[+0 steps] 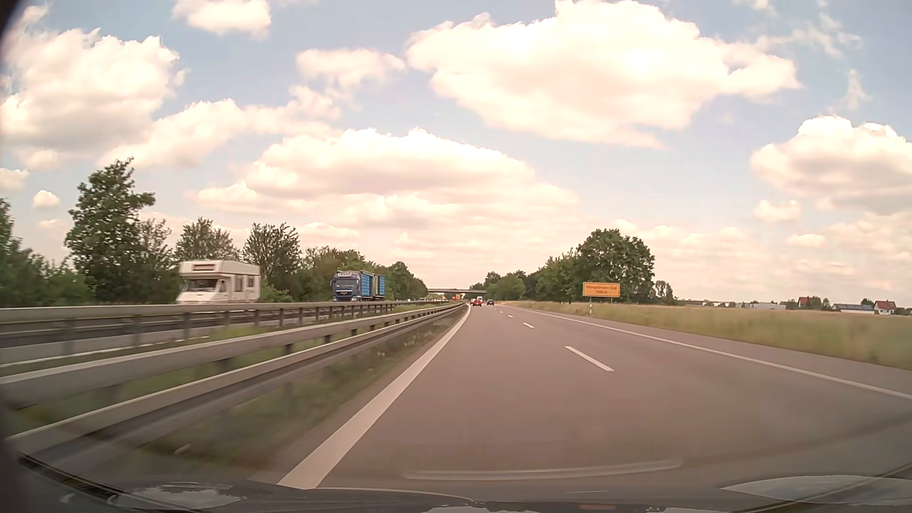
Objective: Follow the waypoints while adhering to traffic rules and regulations
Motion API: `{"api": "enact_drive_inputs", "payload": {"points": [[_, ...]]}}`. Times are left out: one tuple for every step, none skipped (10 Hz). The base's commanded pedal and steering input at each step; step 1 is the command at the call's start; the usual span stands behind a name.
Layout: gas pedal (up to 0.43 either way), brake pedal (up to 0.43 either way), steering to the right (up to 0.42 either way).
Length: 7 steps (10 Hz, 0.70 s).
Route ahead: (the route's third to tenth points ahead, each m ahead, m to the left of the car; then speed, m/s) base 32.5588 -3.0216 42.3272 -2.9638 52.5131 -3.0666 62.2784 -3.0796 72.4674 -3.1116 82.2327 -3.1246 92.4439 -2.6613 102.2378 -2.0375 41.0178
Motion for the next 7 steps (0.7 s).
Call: {"api": "enact_drive_inputs", "payload": {"points": [[0.350,0.012,-0.002],[0.331,0.012,-0.001],[0.319,0.012,-0.001],[0.319,0.012,0.000],[0.319,0.012,-0.001],[0.311,0.012,-0.001],[0.311,0.012,-0.001]]}}
